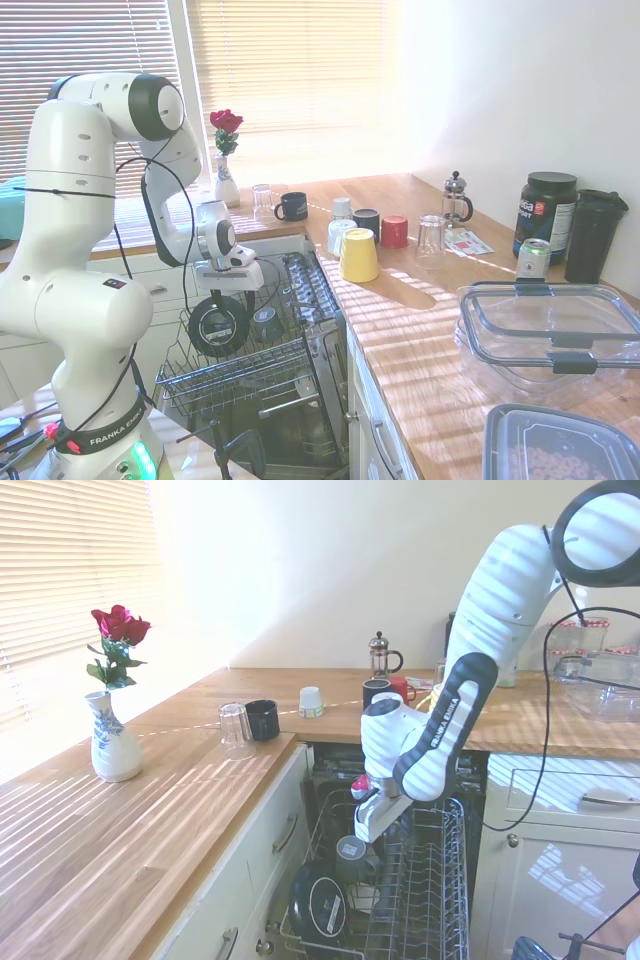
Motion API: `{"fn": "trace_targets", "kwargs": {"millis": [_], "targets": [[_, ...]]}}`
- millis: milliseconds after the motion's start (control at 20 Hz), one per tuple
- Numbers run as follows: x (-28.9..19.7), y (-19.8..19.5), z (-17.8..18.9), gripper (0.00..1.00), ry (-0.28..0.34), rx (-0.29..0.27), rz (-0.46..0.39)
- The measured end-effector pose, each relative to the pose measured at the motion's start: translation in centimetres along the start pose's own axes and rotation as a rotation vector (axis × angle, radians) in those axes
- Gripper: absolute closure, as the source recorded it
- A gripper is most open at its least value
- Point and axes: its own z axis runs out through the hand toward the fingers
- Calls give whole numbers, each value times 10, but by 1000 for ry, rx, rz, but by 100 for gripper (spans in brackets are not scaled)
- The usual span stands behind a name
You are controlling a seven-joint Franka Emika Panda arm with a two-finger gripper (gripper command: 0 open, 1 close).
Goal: Unload the mug from the dish rack
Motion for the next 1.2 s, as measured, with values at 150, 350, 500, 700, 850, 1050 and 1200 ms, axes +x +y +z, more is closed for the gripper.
{"fn": "trace_targets", "kwargs": {"millis": [150, 350, 500, 700, 850, 1050, 1200], "targets": [[16, -10, 25, 0, 2, -13, -16], [36, -18, 61, 0, 0, -32, -59], [46, -26, 80, 0, 3, -27, -93], [56, -35, 106, 0, 3, -19, -120], [67, -36, 125, 0, 9, -14, -126], [71, -43, 141, 100, 24, -14, -130], [69, -52, 150, 100, 37, -21, -130]]}}
